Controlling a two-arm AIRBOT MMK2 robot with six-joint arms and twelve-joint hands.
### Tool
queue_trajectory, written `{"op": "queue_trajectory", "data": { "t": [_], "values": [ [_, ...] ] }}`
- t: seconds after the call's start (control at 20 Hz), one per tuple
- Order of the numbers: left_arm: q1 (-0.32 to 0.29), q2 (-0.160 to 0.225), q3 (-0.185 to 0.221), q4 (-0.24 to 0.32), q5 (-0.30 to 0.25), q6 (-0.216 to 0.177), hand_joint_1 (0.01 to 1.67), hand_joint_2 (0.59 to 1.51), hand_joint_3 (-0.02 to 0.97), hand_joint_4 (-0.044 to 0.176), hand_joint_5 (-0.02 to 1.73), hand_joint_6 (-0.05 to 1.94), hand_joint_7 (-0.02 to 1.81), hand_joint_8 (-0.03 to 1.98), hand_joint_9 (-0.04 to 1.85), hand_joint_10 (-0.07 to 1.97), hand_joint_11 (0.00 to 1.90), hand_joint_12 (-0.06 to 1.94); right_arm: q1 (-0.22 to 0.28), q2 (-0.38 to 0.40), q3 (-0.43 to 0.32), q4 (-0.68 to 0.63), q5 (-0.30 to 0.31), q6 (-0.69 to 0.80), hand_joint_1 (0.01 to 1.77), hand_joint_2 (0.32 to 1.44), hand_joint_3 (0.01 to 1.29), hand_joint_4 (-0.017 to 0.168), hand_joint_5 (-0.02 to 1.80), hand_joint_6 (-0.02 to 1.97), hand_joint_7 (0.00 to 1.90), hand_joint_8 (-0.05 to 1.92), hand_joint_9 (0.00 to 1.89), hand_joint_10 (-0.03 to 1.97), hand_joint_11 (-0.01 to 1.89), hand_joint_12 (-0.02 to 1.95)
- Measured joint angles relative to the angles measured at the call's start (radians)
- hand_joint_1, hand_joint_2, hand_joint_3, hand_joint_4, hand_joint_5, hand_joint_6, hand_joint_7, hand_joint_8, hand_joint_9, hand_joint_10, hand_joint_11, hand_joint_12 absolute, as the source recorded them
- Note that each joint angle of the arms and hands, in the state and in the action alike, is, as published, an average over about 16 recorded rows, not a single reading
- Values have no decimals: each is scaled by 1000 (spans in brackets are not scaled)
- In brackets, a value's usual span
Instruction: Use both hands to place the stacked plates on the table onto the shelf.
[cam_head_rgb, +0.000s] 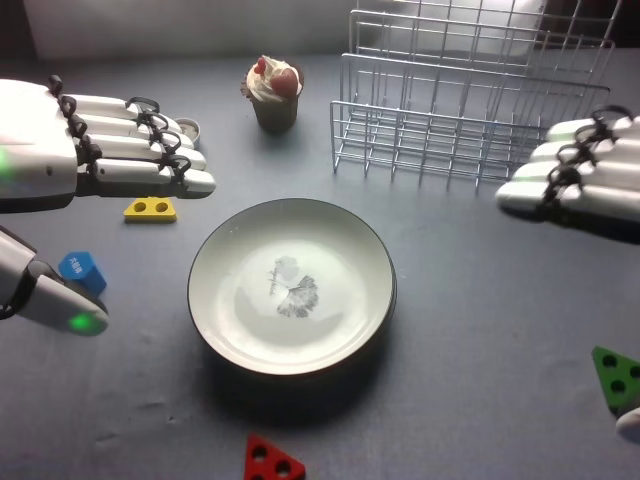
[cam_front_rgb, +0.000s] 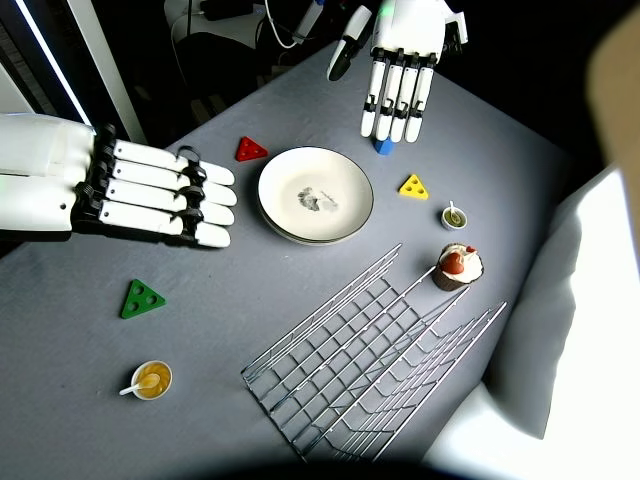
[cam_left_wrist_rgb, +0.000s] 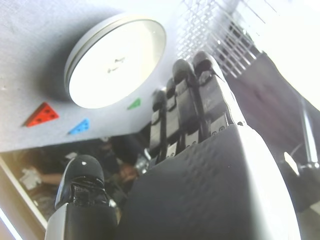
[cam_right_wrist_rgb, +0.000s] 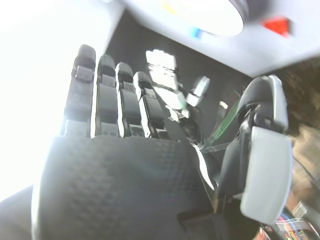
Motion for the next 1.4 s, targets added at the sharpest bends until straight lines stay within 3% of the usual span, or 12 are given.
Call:
{"op": "queue_trajectory", "data": {
  "t": [0.75,1.4],
  "values": [
    [0,-10,20,-42,-27,49,26,947,-1,-2,90,17,132,7,130,20,95,45,2,4,-7,30,3,1,81,844,16,-4,120,16,145,14,131,2,99,44],
    [4,-36,100,-23,-194,6,25,881,-1,-2,97,17,143,8,133,19,89,26,2,1,-12,-3,4,-9,54,894,15,-3,132,17,152,14,133,2,104,32]
  ]
}}
